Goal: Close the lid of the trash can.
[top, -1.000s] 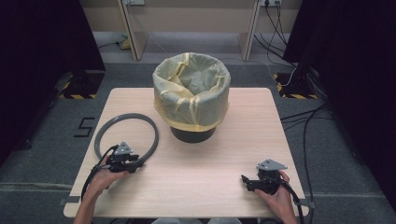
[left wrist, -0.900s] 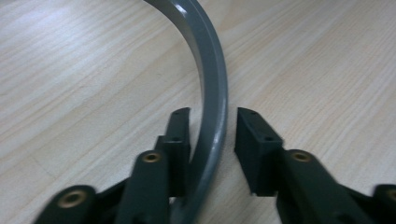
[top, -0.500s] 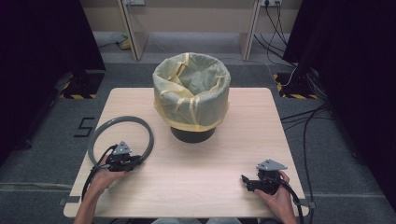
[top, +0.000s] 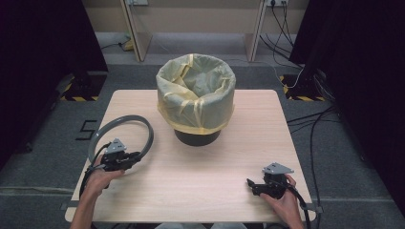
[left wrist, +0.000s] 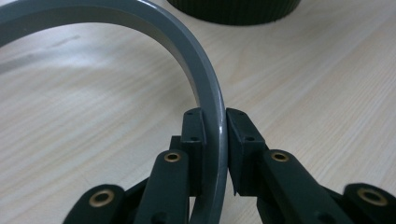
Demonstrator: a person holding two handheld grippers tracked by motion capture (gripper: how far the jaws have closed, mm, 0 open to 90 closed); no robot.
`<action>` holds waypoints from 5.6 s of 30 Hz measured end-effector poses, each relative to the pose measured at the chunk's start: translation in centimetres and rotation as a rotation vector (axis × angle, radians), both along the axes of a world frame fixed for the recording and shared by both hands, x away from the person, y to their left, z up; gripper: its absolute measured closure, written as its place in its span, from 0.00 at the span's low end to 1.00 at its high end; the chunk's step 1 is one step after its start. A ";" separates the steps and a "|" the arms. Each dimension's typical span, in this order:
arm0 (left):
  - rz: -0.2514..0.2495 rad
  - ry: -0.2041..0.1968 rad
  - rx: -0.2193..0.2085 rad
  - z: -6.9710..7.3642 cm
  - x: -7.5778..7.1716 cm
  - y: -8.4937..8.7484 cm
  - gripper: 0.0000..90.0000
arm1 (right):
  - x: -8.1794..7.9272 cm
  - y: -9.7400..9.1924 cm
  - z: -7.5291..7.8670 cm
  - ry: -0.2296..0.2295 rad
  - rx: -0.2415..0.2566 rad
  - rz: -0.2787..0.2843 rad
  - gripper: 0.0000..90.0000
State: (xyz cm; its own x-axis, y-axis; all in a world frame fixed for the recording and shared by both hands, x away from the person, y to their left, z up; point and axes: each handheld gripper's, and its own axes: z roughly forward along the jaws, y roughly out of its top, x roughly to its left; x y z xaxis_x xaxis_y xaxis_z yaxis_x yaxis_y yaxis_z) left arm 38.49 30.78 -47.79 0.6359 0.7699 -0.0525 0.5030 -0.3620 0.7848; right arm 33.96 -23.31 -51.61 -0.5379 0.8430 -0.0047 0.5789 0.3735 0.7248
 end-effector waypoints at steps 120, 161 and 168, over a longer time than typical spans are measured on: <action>-0.410 -0.154 0.040 22.4 9.0 -22.9 0.72 | 0.3 -0.1 0.0 0.000 0.000 0.009 0.18; 0.164 -0.206 -0.171 20.5 16.7 -8.5 0.18 | 17.2 0.4 17.3 -0.223 0.195 -0.033 0.24; 0.183 -0.184 -0.158 19.9 17.7 -8.6 0.18 | 19.6 1.9 21.1 -0.251 0.195 -0.025 0.24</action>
State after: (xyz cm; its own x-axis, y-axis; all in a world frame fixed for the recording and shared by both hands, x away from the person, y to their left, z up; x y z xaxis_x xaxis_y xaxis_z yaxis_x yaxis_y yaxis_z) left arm 56.22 22.20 -27.89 0.4972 0.8642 -0.0776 0.3928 -0.1445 0.9082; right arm 53.54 -21.39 -30.51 -0.5196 0.8540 0.0277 0.3797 0.2017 0.9028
